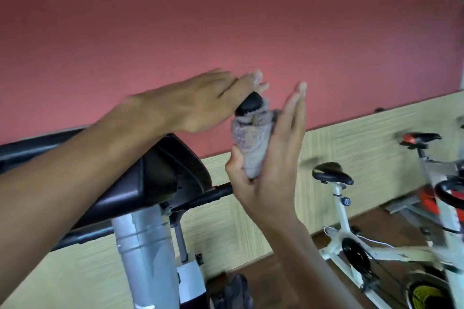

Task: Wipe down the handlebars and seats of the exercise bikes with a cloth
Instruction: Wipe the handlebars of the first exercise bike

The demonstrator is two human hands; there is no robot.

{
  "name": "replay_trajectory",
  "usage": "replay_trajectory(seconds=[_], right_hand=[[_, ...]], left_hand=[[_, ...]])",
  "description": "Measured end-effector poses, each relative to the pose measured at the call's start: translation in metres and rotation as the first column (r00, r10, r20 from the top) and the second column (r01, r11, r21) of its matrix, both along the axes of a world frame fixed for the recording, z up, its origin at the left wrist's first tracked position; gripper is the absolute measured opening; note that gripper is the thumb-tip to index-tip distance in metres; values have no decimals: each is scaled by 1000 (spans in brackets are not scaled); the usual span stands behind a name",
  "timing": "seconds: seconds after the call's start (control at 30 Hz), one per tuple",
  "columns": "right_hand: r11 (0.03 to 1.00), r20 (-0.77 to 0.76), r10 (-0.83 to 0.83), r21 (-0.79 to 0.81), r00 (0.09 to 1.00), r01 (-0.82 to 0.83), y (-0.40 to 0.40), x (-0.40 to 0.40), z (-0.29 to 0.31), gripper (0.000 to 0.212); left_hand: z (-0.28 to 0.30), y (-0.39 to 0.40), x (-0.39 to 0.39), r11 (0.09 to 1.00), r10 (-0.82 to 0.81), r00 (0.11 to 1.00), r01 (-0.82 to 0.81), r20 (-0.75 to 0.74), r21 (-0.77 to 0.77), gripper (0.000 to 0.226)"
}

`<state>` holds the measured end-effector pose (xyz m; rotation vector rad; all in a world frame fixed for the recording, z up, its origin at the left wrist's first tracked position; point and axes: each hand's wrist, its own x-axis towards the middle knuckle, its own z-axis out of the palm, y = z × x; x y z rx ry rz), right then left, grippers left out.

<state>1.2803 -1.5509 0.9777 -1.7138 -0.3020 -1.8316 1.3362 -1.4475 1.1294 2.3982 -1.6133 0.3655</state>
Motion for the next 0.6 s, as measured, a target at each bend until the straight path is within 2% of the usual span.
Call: replay_trajectory(seconds=[0.13,0.27,0.37,0.47,0.6], right_hand=[[987,-85,-158,-14,984,157,4,7,-43,91],[968,-72,-252,-17,965,252,14,-1,-22,86],[943,-19,-333,-23,943,332,20,-4,9,84],[918,-24,-397,-30,917,396,24,3,-3,82],[905,-96,-424,-19,901,424,28,15,-47,80]], left_hand=[[-5,-1,4,991,-127,987,131,97,-39,60],[-5,-8,13,983,-176,980,180,96,-35,81],[-3,-11,13,976,-194,977,201,85,-83,65],[-2,-15,15,978,-196,980,197,18,-65,44],[-7,-19,24,962,-256,967,254,-2,-96,56]])
